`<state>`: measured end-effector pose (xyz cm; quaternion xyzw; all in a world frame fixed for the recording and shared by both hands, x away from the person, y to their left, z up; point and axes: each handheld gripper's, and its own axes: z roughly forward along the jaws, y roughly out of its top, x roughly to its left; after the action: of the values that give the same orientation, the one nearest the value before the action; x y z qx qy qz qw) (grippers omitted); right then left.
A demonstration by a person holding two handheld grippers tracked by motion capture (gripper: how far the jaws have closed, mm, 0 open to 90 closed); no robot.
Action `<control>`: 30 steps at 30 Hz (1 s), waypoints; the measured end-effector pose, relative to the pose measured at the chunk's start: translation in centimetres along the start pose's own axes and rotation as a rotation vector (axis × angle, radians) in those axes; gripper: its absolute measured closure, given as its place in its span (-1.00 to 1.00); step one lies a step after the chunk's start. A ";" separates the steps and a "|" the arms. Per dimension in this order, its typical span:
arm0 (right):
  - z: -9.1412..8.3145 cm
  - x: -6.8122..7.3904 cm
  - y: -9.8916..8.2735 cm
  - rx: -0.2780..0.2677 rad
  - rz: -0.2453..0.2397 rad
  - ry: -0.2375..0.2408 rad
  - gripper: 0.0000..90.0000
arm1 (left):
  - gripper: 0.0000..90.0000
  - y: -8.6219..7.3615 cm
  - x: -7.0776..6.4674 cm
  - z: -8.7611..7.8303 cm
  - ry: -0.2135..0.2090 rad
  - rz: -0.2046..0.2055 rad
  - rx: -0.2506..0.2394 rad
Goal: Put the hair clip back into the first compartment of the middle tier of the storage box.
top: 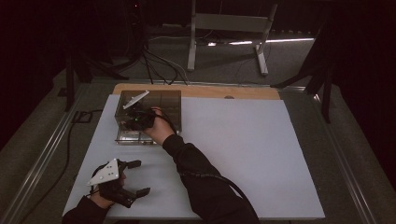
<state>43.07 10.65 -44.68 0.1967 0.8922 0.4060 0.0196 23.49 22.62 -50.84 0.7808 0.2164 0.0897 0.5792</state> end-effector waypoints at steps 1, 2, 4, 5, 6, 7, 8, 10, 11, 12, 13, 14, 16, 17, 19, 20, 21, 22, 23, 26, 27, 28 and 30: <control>0.0 0.0 0.0 -0.005 0.005 0.001 0.62 | -0.99 0.0 0.0 0.0 0.000 0.000 0.000; -0.1 0.0 0.0 -0.013 0.009 0.004 0.52 | -0.99 0.0 0.0 0.0 0.000 0.000 0.000; -0.3 0.2 0.1 -0.021 0.001 -0.007 0.40 | -0.99 0.0 0.0 0.0 0.000 -0.003 0.001; -0.5 0.3 0.1 -0.024 -0.004 -0.010 0.35 | -0.99 0.0 0.0 0.0 0.000 -0.002 0.001; -0.7 0.3 0.2 -0.036 0.002 -0.006 0.29 | -0.99 0.0 0.0 0.0 0.001 0.000 0.001; -1.0 0.4 0.3 -0.048 0.004 0.000 0.24 | -0.99 0.0 0.0 0.0 0.001 0.000 0.001; -1.2 0.4 0.4 -0.055 0.003 0.003 0.18 | -0.99 0.0 0.0 0.0 0.001 -0.002 0.000; -1.8 0.7 0.5 -0.067 -0.004 0.001 0.08 | -0.99 0.0 0.0 0.0 0.002 -0.002 0.002; -2.0 0.8 0.5 -0.073 -0.004 0.006 0.04 | -0.99 0.0 0.0 0.0 0.001 -0.003 0.002; -2.3 0.9 0.5 -0.078 -0.003 0.009 -0.06 | -0.99 0.0 0.0 0.1 0.002 -0.002 0.002; -2.5 0.9 0.4 -0.084 -0.006 0.006 -0.11 | -0.99 0.0 0.0 0.1 0.002 -0.002 0.002; -2.7 1.0 0.4 -0.086 -0.007 0.007 -0.13 | -0.99 -0.1 0.0 0.1 0.002 -0.002 0.003; -3.1 1.0 0.2 -0.097 -0.005 0.009 -0.22 | -0.99 -0.1 0.0 0.1 0.003 -0.001 0.004; -3.4 1.0 0.1 -0.100 -0.002 0.012 -0.24 | -0.99 0.0 0.0 0.1 0.003 -0.001 0.003; -3.8 1.0 -0.1 -0.108 0.003 0.016 -0.33 | -0.99 -0.1 0.0 0.1 0.004 -0.002 0.003; -4.1 1.1 -0.3 -0.112 0.004 0.016 -0.36 | -0.99 -0.1 0.0 0.1 0.004 -0.002 0.004; -4.3 1.1 -0.4 -0.114 0.005 0.017 -0.38 | -0.99 -0.1 0.0 0.1 0.003 -0.003 0.004; -4.6 1.2 -0.5 -0.120 0.011 0.020 -0.44 | -0.99 -0.1 0.0 0.1 0.004 -0.003 0.006; -4.9 1.2 -0.7 -0.124 0.012 0.021 -0.48 | -0.99 -0.1 0.0 0.2 0.005 -0.002 0.008; -5.5 1.4 -1.0 -0.125 0.019 0.022 -0.58 | -0.99 0.0 0.0 0.2 0.006 -0.001 0.008; -5.7 1.4 -1.2 -0.123 0.021 0.022 -0.61 | -0.99 0.0 0.0 0.2 0.006 -0.004 0.008; -5.9 1.4 -1.3 -0.123 0.020 0.023 -0.65 | -0.99 0.0 0.0 0.2 0.007 -0.004 0.007; -6.4 1.3 -1.6 -0.126 0.025 0.031 -0.69 | -0.99 0.0 0.1 0.2 0.008 -0.005 0.006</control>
<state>40.13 5.60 -41.43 0.1998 0.8626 0.4646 0.0131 23.63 22.44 -50.94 0.7816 0.2209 0.0905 0.5764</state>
